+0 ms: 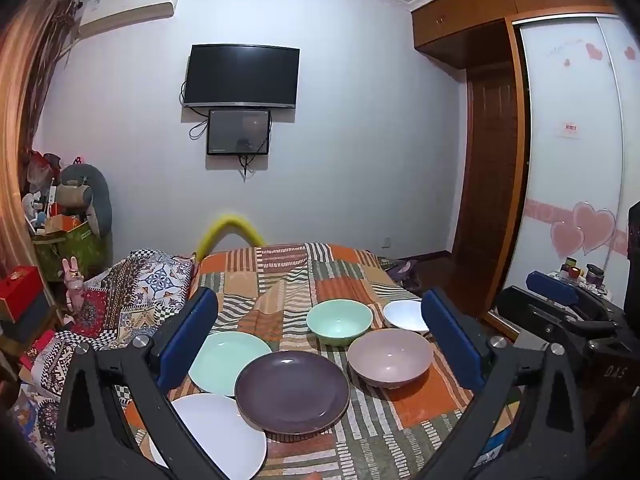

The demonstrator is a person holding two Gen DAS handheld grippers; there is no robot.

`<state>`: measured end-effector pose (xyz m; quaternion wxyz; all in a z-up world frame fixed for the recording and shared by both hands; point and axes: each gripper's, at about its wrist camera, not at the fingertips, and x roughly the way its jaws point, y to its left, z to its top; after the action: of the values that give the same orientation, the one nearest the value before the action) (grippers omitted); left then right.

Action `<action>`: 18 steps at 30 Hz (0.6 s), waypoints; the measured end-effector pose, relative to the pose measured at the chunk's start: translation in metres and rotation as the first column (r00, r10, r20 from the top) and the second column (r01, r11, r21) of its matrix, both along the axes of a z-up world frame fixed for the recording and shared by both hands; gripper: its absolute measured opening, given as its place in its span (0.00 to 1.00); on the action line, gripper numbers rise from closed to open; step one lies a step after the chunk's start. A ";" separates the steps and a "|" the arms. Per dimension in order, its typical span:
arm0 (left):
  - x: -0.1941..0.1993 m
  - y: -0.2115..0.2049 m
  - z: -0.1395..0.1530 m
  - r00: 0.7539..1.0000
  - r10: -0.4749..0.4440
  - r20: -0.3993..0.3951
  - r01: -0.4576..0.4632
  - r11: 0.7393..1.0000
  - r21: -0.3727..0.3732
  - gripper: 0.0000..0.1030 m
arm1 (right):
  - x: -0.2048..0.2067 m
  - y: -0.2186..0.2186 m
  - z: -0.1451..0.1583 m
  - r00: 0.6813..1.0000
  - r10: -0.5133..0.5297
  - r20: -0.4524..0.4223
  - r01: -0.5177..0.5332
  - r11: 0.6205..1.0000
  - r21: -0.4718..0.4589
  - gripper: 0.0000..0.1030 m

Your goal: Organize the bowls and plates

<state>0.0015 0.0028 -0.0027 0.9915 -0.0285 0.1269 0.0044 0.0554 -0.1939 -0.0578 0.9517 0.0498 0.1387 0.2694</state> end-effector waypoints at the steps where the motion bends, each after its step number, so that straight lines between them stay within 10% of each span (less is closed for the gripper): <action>1: 0.000 -0.001 0.000 1.000 0.001 -0.001 -0.001 1.000 0.003 1.00 | 0.000 0.000 0.000 1.000 0.000 0.000 0.000 1.000 -0.001 1.00; 18: 0.003 -0.004 -0.004 1.000 -0.003 -0.009 0.003 1.000 0.003 1.00 | 0.003 0.000 -0.001 1.000 -0.001 0.000 0.001 1.000 -0.004 1.00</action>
<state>0.0045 -0.0014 -0.0071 0.9909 -0.0267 0.1316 0.0030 0.0582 -0.1940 -0.0585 0.9519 0.0482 0.1392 0.2688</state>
